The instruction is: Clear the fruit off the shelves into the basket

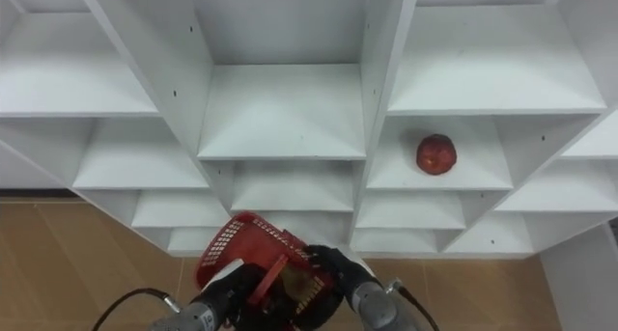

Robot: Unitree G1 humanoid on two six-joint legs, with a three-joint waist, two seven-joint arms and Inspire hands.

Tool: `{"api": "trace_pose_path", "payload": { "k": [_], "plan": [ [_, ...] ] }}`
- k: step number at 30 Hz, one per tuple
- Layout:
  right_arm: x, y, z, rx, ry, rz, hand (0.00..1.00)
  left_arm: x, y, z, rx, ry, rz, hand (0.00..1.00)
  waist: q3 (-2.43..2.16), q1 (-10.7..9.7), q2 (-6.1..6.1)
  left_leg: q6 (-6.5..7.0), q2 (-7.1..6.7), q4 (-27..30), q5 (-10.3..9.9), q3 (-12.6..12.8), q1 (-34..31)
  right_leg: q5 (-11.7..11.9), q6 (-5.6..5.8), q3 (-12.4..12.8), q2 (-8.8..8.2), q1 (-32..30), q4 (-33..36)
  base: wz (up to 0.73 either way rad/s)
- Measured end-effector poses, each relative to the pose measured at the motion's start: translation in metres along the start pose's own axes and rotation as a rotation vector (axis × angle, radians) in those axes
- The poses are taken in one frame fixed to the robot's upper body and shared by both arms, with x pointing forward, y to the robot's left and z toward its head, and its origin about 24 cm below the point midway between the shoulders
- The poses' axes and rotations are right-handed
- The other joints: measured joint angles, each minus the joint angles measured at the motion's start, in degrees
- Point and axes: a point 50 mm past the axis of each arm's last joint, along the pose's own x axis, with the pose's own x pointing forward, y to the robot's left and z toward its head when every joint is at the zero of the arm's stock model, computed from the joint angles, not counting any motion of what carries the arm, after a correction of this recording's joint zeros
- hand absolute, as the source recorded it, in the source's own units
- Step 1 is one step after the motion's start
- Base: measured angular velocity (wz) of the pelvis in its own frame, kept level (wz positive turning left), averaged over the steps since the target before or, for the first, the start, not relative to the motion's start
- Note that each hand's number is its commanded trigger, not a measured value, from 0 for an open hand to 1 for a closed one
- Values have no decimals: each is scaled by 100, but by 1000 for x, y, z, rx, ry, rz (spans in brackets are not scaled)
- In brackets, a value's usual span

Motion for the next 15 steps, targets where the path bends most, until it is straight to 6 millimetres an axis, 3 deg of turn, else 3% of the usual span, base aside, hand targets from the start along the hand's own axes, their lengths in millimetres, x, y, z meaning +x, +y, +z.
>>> {"api": "trace_pose_path", "payload": {
  "k": [3,7,12,15],
  "plan": [
    [-7,2,-9,10,-1,-17,0,-4,1,-10,-27,28,15,100,-26,-62,-24,0,-3,-44,0,-19,174,-1,2,17,7,162,-4,2],
    [-17,-3,-20,75,-2,-93,0,-16,4,-35,-112,93,74,100,-108,-176,-107,-1,-5,-118,-1,0,374,-2,3,67,49,357,-93,-2],
    [-33,-8,-34,149,-6,-179,0,-27,4,-54,-222,140,132,100,-139,-162,-185,-7,1,-199,1,28,541,-2,2,268,92,453,-101,-8],
    [-40,-7,-39,175,-5,-202,0,-29,6,-58,-241,150,160,100,-129,-152,-200,-13,13,-233,4,103,614,-2,2,394,110,482,-100,-11]
  ]
}}
